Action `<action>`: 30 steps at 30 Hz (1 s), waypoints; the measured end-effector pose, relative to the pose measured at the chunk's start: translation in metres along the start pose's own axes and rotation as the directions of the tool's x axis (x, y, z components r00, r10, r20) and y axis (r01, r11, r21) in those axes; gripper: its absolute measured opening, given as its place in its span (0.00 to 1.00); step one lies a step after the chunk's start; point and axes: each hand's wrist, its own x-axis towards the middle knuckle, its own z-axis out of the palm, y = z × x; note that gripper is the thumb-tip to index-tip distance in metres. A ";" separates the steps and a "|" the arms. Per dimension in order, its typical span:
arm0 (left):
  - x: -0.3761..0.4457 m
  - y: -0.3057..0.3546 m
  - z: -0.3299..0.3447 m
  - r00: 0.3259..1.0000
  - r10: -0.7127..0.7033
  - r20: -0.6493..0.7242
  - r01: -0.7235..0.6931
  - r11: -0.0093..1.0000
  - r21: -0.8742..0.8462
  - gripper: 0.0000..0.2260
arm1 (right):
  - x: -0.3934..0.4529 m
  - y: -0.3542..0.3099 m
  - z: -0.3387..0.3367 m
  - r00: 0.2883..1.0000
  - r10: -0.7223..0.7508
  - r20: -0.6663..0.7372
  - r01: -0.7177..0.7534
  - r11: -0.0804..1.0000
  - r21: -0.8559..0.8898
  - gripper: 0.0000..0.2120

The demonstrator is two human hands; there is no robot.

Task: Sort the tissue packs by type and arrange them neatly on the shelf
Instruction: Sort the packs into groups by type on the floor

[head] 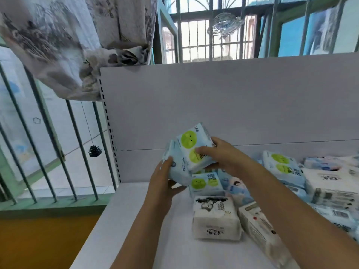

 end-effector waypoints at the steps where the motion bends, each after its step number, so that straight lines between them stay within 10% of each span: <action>1: -0.001 0.000 0.005 0.999 -0.030 0.042 0.032 0.999 -0.042 0.15 | -0.006 -0.001 -0.004 0.999 -0.016 -0.034 0.015 1.000 -0.012 0.13; 6: -0.014 -0.011 0.050 0.960 -0.085 0.267 0.109 0.991 -0.077 0.14 | -0.061 -0.004 -0.048 0.974 -0.040 -0.225 0.031 0.998 -0.047 0.09; 11: -0.055 -0.048 0.127 0.838 -0.171 0.518 0.203 0.979 -0.005 0.35 | -0.163 0.004 -0.105 0.864 -0.027 -0.503 -0.007 0.998 -0.065 0.13; 21: -0.225 -0.121 0.250 0.568 -0.382 0.729 0.529 0.848 0.032 0.11 | -0.437 -0.002 -0.178 0.400 -0.093 -0.912 -0.110 0.983 -0.149 0.14; 30: -0.390 -0.192 0.359 0.278 -0.472 0.836 0.542 0.796 0.269 0.13 | -0.640 0.043 -0.233 0.084 0.036 -0.996 -0.130 0.991 0.025 0.17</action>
